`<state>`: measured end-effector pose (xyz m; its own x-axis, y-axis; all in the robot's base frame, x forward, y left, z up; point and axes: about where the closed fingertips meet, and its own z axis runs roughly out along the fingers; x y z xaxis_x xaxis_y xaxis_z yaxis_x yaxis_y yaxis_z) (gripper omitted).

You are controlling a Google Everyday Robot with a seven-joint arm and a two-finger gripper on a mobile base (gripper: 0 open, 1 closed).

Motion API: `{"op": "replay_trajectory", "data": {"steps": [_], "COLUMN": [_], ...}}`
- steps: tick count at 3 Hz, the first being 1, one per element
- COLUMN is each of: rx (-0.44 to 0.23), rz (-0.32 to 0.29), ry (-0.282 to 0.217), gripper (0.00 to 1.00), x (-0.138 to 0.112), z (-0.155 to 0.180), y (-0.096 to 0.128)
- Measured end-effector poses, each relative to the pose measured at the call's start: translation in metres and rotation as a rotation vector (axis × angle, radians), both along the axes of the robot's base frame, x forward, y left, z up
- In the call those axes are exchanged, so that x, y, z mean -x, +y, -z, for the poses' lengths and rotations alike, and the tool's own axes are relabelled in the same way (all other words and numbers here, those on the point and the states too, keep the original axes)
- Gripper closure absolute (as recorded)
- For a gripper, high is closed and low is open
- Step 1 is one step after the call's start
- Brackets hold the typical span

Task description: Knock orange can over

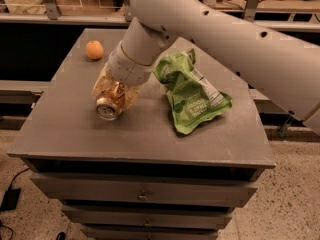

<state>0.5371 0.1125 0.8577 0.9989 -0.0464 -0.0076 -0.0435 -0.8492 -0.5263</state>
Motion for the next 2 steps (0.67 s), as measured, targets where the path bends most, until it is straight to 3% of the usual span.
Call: {"op": "replay_trajectory", "data": {"steps": [1,2], "rx": [0.011,0.020], "rz": [-0.013,-0.007], "ry": [0.023,0.048], "gripper": [0.00,0.00], "x": [0.0039,0.0034], "z": [0.0060,0.0060], "y": [0.0017,0.0020]}}
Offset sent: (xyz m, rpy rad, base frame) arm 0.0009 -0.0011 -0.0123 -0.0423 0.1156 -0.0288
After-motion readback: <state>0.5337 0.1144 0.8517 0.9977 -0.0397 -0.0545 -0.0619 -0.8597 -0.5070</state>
